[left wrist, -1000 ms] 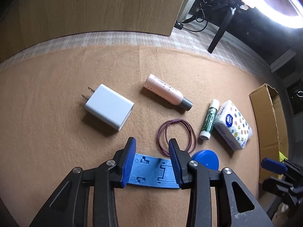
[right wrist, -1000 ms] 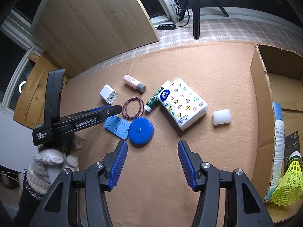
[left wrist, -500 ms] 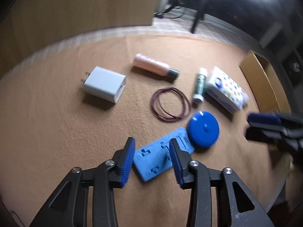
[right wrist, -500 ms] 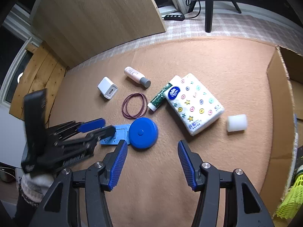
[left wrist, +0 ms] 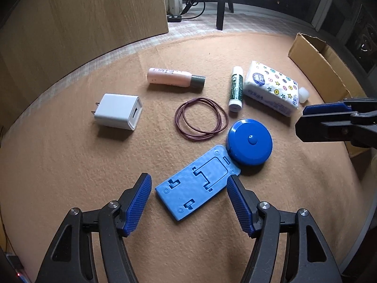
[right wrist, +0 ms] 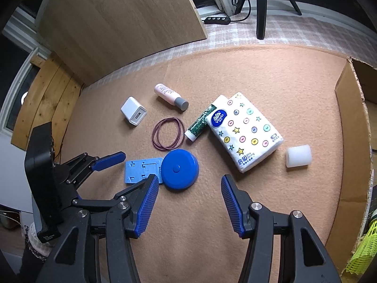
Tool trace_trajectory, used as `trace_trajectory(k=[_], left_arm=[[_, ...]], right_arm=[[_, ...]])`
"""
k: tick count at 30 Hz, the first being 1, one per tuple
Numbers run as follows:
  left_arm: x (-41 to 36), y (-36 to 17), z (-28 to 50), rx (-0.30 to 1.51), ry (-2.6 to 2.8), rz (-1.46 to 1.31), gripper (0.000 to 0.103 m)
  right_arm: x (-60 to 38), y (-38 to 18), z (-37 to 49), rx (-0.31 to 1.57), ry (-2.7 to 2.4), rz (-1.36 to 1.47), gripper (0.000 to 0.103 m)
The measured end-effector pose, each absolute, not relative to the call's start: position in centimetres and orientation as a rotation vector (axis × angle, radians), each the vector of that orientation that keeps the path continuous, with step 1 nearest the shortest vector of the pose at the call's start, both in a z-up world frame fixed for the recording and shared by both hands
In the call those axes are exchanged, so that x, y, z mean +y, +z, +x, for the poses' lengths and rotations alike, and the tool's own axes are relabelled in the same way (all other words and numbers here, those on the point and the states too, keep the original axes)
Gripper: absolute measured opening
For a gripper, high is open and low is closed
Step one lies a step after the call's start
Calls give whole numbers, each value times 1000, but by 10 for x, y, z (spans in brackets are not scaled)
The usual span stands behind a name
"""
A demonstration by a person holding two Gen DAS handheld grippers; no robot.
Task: Organize objects
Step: 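Lift the phone stand with the left tool while the right tool moves toward the blue tape measure, then close the right tool on the blue tape measure while the left tool holds the stand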
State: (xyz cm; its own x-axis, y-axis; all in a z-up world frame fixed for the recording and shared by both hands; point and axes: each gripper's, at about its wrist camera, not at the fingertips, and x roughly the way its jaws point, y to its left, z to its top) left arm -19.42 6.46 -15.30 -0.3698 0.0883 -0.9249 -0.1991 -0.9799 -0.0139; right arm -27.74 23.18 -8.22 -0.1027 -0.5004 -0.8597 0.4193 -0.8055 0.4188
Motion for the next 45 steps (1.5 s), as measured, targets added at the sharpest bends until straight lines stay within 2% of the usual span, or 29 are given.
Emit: trace_trajectory(k=[8,11,13,16,18,20,22,28,30,35,45], left_arm=[[67,-157,-193,151,2470,-1651,70],[62,-156,-196,97,2480,-1658,66],[57,-156,-197,75,2504,-1670,52],[42,-156,-200,-37,2505,-1691,47],[42,-154,-197,-36,2493,-1664,45],[48,-152,-192,25,2464,-1640,50],[56,-151,-187,92,2441,-1618,66],[68,-159,-186,195,2465,-1624,67],[64,-164,-190,170,2480,-1659,68],[45,-164,-197,21,2535,-1702,61],[35,-164,-197,-16,2542,-1707,51]], right_arm=[[229,-85,-279,-85,-1963,1572,51],[225,-86,-279,-75,-1960,1573,51],[221,-87,-278,-66,-1955,1572,51],[214,-88,-277,-41,-1949,1569,51],[208,-89,-276,-28,-1942,1567,51],[206,-90,-277,-25,-1939,1570,51],[205,-91,-278,-26,-1941,1574,51],[205,-92,-279,-23,-1940,1579,51],[204,-91,-279,-24,-1941,1578,51],[200,-93,-280,-7,-1940,1577,51],[174,-105,-279,115,-1944,1570,52]])
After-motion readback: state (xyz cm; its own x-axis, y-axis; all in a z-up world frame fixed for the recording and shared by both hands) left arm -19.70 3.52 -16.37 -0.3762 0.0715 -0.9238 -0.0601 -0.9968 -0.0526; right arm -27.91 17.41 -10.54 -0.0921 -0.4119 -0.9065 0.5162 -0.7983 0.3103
